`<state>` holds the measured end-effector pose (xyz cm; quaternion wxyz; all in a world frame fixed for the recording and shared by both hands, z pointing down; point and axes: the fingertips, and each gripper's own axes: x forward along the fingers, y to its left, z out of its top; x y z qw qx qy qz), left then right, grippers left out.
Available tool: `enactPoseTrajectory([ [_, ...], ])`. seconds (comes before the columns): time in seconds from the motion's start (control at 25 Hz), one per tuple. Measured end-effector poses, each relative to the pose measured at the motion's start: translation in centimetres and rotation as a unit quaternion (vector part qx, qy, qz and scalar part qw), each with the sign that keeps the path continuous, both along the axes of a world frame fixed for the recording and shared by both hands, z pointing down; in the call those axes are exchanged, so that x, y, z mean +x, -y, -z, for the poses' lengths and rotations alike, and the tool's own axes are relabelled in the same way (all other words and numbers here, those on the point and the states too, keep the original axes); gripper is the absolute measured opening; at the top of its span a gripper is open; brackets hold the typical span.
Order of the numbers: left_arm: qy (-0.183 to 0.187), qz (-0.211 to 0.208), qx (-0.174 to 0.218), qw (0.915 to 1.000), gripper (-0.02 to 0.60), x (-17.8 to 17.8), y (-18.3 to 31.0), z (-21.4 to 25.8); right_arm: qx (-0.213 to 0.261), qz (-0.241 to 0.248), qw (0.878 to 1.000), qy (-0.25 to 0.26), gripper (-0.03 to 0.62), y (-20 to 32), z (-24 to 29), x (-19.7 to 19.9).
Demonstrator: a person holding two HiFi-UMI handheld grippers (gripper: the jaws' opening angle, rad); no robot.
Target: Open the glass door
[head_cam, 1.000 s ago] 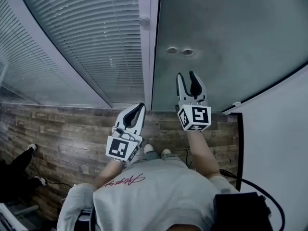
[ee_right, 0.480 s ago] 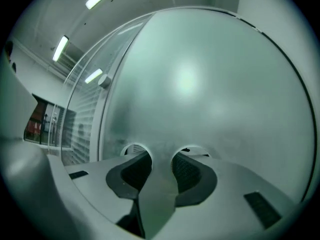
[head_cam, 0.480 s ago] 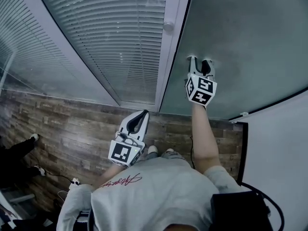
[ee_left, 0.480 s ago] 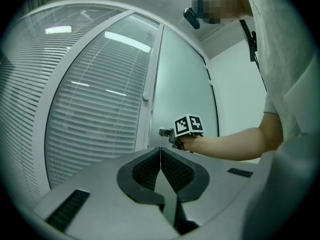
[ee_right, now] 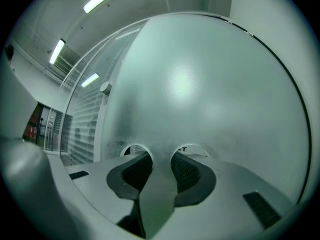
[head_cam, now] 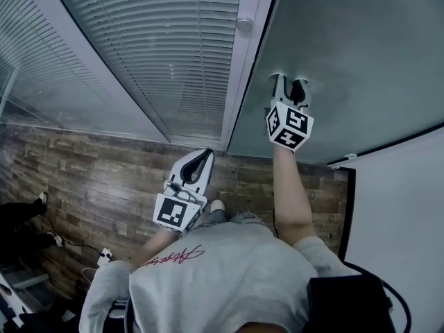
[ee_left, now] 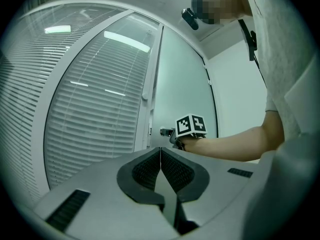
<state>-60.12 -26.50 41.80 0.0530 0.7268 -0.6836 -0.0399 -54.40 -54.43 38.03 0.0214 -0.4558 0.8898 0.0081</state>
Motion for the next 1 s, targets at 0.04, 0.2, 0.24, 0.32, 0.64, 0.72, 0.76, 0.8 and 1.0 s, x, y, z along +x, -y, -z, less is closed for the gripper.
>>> enactPoseTrajectory([
  [0.04,0.003,0.000,0.006,1.0000,0.017,0.3,-0.5,0.2,0.001,0.001,1.000,0.001,0.129,-0.7,0.0,0.4],
  [0.2,0.015,-0.002,0.020,0.9997,0.017,1.8,-2.6,0.4,0.007,0.009,1.000,0.005,0.129,-3.4,0.1,1.8],
  [0.24,0.019,-0.003,0.023,0.9996,0.017,2.2,-2.8,0.4,0.008,0.012,1.000,0.006,0.129,-3.8,0.1,2.0],
  [0.32,0.022,0.000,0.028,0.9994,0.017,2.8,-3.1,0.7,0.008,0.020,1.000,0.008,0.129,-4.7,0.1,2.5],
  [0.64,0.022,0.022,0.037,0.9988,0.017,7.8,-6.1,1.9,0.011,0.060,0.998,0.015,0.129,-9.6,0.4,5.2],
  [0.72,0.021,0.026,0.035,0.9988,0.017,9.7,-7.3,1.7,0.012,0.074,0.997,0.017,0.129,-11.1,0.6,6.2],
  [0.76,0.019,0.030,0.036,0.9987,0.017,10.6,-7.9,1.7,0.011,0.081,0.997,0.017,0.129,-11.9,0.6,6.7],
  [0.8,0.019,0.035,0.035,0.9986,0.017,11.6,-8.6,1.6,0.011,0.088,0.996,0.018,0.129,-12.7,0.6,7.2],
  [1.0,0.019,0.064,0.037,0.9971,0.017,15.7,-12.1,1.4,0.013,0.124,0.992,0.021,0.129,-16.7,0.7,10.6],
])
